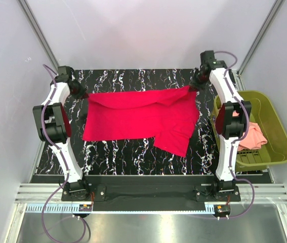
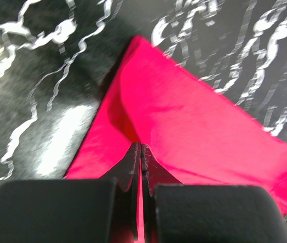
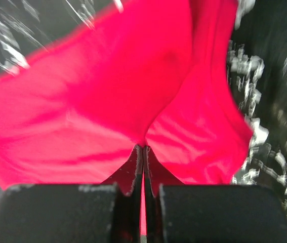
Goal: Fold and stack the t-shirts
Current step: Fold the tshirt
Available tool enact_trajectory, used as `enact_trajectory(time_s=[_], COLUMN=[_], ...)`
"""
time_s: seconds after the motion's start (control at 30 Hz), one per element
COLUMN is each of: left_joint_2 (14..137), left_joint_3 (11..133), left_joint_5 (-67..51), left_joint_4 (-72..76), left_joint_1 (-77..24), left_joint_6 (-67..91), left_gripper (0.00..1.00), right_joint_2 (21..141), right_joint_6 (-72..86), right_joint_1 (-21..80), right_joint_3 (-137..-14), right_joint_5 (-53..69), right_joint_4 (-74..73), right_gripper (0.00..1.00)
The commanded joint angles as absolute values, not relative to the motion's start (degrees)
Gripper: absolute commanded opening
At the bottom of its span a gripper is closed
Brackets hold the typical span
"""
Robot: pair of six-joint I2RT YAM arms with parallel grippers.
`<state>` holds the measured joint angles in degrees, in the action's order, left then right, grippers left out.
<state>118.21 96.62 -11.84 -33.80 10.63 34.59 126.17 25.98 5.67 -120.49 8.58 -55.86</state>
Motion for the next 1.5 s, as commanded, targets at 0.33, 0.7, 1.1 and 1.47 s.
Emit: enact_trajectory(time_s=[0.33, 0.7, 1.1, 1.47], left_joint_2=[122.0, 129.5, 130.3, 129.6], left_joint_3=[104.7, 112.1, 113.4, 111.1], left_joint_5=[-20.4, -21.5, -19.5, -21.0], left_joint_4=[-13.9, -9.3, -8.8, -9.2], left_joint_1=[11.3, 12.0, 14.6, 15.2], left_joint_6=[41.7, 43.6, 45.7, 46.1], left_gripper=[0.00, 0.00, 0.00, 0.00], right_joint_2=[131.7, 137.4, 141.5, 141.2], right_joint_6=[28.5, 31.9, 39.2, 41.0], right_joint_1=[1.1, 0.4, -2.1, -2.4], right_joint_3=[-138.6, -140.7, -146.3, -144.2], right_joint_5=[18.7, 25.7, 30.4, 33.2], right_joint_4=[-46.1, -34.2, -29.5, -30.1], right_gripper=[0.00, 0.00, 0.00, 0.00])
